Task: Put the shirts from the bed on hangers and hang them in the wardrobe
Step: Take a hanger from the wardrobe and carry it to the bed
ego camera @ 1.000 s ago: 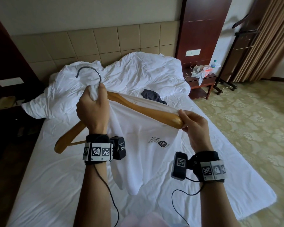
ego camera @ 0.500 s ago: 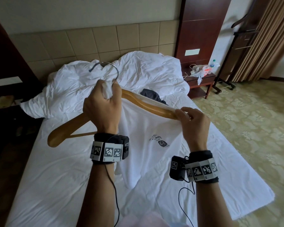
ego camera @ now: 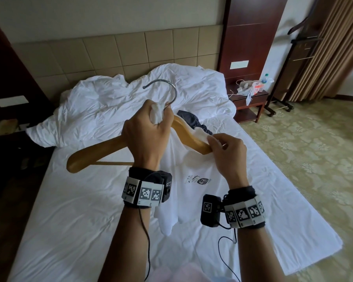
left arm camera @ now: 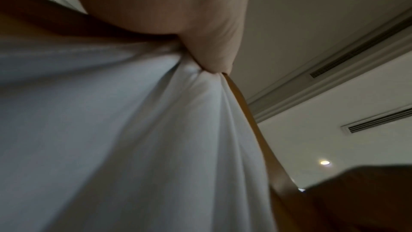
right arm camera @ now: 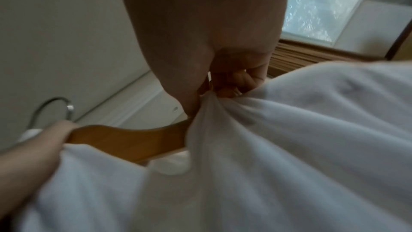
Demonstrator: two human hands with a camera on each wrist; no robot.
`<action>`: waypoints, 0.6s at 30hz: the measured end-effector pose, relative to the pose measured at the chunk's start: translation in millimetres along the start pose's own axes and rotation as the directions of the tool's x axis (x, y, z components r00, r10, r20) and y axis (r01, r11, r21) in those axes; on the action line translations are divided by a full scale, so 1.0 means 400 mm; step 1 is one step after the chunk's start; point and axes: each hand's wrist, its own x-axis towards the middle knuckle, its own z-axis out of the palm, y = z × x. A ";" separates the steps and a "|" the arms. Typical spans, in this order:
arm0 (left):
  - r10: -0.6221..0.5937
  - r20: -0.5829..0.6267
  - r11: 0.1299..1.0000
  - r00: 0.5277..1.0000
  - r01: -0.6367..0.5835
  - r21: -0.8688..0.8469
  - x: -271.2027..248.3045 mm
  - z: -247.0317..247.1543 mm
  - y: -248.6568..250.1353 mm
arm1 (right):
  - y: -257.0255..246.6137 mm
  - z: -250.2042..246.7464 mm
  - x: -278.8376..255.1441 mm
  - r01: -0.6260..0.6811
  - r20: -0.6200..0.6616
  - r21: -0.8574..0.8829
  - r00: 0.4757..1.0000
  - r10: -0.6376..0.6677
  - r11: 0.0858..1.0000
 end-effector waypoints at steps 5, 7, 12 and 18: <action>0.050 0.121 0.999 0.991 -0.051 0.002 -0.033 0.037 0.044 | -0.084 0.030 -0.015 0.037 0.052 0.236 0.997 -0.051 0.971; 0.044 0.160 0.999 0.986 -0.045 0.000 -0.042 0.050 0.050 | -0.111 0.031 -0.017 0.018 0.070 0.342 0.997 -0.045 0.940; -0.011 0.208 1.000 0.978 0.008 0.013 -0.053 0.071 0.041 | -0.124 0.010 -0.017 -0.141 0.167 0.525 0.984 0.061 0.839; -0.026 0.306 0.998 0.952 0.008 0.060 -0.061 0.086 0.029 | -0.105 -0.012 0.000 -0.225 0.305 0.633 0.952 0.029 0.741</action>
